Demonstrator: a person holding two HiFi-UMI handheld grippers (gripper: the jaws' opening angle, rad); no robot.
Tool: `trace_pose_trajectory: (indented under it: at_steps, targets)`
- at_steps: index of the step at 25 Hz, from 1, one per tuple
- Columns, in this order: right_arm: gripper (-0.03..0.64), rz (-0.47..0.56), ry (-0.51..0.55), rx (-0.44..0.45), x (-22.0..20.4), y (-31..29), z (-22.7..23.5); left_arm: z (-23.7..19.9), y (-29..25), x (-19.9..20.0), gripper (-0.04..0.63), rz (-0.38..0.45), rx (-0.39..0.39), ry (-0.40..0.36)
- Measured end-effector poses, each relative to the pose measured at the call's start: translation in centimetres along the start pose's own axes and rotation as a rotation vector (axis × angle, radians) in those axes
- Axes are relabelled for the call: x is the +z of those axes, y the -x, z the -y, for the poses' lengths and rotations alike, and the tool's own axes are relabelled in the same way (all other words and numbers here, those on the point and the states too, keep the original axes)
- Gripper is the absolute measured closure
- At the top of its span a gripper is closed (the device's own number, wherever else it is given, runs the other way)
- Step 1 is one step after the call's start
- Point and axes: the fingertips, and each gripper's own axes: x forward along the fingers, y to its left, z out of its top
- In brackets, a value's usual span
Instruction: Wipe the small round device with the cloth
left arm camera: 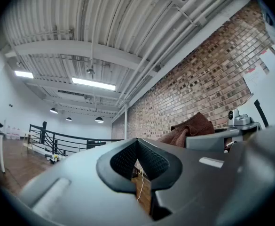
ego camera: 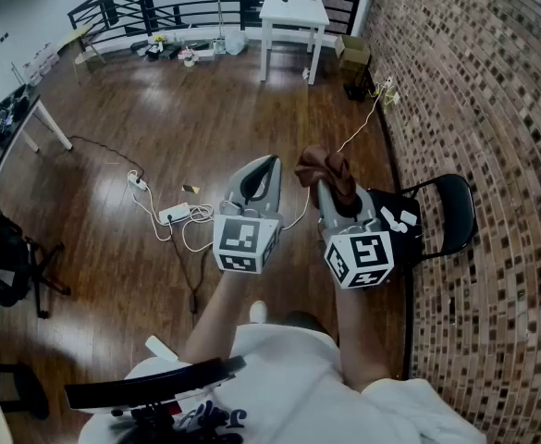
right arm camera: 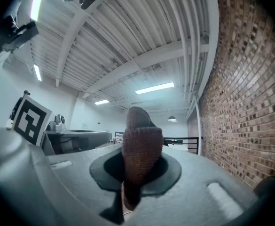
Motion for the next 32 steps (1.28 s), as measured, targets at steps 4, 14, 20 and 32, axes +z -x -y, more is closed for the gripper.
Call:
trace_pose_trajectory:
  at_steps: [4,14,20,32]
  targets:
    - [0.588,-0.021,-0.006,0.007,-0.8,-2.5,-0.4,-2.2,-0.9,-1.2,0.580,-0.022,-0.001,0.044]
    - [0.588,-0.059,-0.045,0.031,-3.7,-7.5,2.3,-5.0,-5.0,-4.1,0.580,-0.049,0.017,0.138]
    - [0.588,-0.053,-0.082,0.033,-4.3,-11.0,8.1,-5.0,-12.1,-4.9,0.580,-0.072,0.026,0.109]
    - [0.588,-0.017,-0.107,-0.007,-4.9,-17.6,25.7,-0.3,-30.0,-6.1,0.580,-0.069,0.013,0.060]
